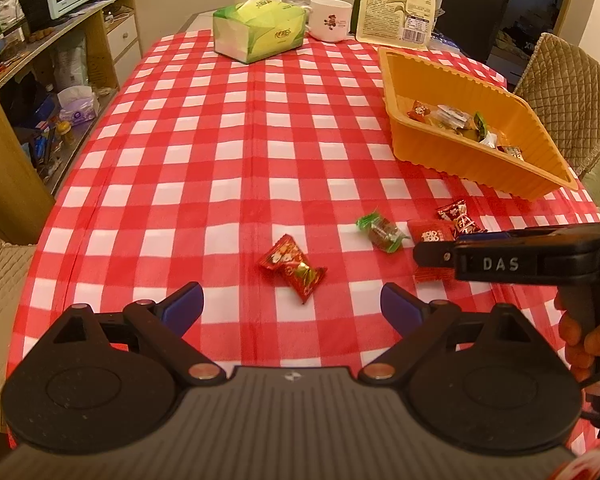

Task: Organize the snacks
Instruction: 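Lower the right tool onto the red square packet and close on it, then grasp the green-wrapped candy with the left tool while the right tool holds the red packet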

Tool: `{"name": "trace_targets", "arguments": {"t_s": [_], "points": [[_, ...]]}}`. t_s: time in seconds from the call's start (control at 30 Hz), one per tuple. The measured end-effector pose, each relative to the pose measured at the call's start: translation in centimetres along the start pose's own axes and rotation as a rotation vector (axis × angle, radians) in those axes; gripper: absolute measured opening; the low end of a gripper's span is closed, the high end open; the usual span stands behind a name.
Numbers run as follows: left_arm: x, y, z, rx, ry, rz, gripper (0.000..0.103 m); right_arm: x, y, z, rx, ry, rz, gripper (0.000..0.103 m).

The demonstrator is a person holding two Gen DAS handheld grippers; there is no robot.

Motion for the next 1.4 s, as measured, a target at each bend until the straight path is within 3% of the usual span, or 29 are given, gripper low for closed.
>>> {"name": "trace_targets", "arguments": {"t_s": [0.3, 0.4, 0.57, 0.93, 1.4], "points": [[0.9, 0.9, -0.8, -0.011, 0.023, 0.003, 0.095, -0.1, 0.4, 0.1, -0.021, -0.048, 0.0, 0.052], [1.2, 1.1, -1.1, -0.014, 0.029, 0.005, 0.094, -0.2, 0.5, 0.2, -0.023, -0.078, 0.003, 0.037], [1.6, 1.5, -1.7, -0.023, 0.039, 0.007, 0.094, -0.1, 0.2, 0.0, -0.003, -0.09, 0.002, 0.029], [2.3, 2.9, -3.3, -0.062, 0.054, 0.017, 0.09, 0.3, -2.8, -0.9, 0.032, -0.049, -0.049, 0.027], [2.7, 5.6, -5.8, -0.146, 0.058, 0.047, 0.069, 0.2, -6.5, -4.1, -0.001, 0.065, -0.101, 0.027]]}}
Point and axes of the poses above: each gripper's, at about its wrist camera, not at the fingertips, and y roughly the way its jaws point, z to its left, x to its top, the point moved 6 cm from there along y, roughly the way its jaws point, and after that the axes turned 2 degrees about x, right-handed, at the moved point
